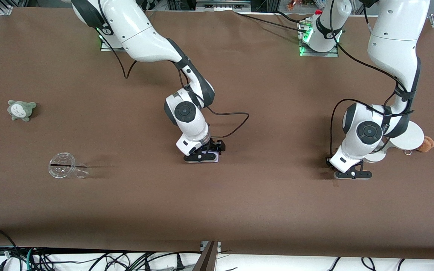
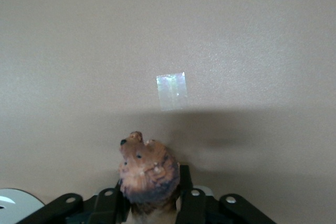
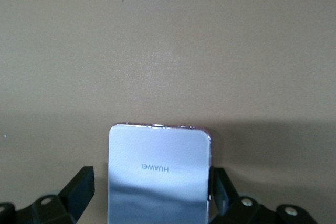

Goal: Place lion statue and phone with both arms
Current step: 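Lower the lion beside the lamp while the right gripper carries the phone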

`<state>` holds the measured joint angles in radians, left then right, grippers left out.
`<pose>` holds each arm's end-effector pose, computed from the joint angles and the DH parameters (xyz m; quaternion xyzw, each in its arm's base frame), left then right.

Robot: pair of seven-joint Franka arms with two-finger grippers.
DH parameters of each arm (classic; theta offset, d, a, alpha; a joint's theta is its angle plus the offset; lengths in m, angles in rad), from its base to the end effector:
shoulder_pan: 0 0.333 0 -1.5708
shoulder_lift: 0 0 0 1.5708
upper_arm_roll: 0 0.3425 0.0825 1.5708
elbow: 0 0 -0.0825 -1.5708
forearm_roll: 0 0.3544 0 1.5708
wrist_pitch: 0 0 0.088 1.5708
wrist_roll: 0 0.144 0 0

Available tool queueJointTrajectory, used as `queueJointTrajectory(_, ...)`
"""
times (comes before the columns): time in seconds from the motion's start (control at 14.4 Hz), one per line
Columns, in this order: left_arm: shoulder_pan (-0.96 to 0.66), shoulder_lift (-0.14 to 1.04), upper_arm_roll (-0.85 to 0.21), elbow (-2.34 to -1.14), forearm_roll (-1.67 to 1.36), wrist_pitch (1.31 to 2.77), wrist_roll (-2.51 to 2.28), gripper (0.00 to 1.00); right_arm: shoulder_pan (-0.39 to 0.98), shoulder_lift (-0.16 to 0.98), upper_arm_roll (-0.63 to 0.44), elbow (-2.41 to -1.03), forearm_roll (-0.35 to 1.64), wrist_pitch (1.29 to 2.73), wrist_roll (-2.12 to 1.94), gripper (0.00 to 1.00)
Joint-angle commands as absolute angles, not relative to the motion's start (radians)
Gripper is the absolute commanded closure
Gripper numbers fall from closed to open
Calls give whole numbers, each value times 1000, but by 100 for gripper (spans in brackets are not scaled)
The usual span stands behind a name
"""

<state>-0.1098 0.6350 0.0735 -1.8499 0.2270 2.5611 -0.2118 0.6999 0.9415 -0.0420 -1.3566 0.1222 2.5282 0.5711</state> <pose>0.6498 -0.0256 0.1937 -0.9954 0.0129 -0.0476 0.0818 0.5987 0.4741 0.1742 -0.9930 -0.0081 -0.0799 0.0868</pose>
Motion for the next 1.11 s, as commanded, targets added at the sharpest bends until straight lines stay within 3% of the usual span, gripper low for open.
queueJointTrajectory(0.0,-92,638,60,-1829,242,2560,-192,15,707,974,-49,-1318,91,2534,578,0)
queueJointTrajectory(0.28,-91,621,58,-1825,236,2553,-193,11,707,976,-49,-1318,87,2534,578,0)
queueJointTrajectory(0.42,-91,617,58,-1804,236,2515,-193,11,707,976,-49,-1318,48,2534,577,22)
queueJointTrajectory(0.55,-89,594,58,-1789,235,2459,-189,11,707,974,-49,-1318,26,2534,577,57)
queueJointTrajectory(0.69,-78,584,57,-1789,230,2453,-167,11,700,966,-51,-1318,26,2528,568,73)
queueJointTrajectory(0.83,-75,583,55,-1789,230,2451,-160,11,674,944,-57,-1315,28,2496,555,73)
queueJointTrajectory(1.04,-66,539,55,-1787,227,2381,-129,11,591,910,-49,-1238,34,2334,462,73)
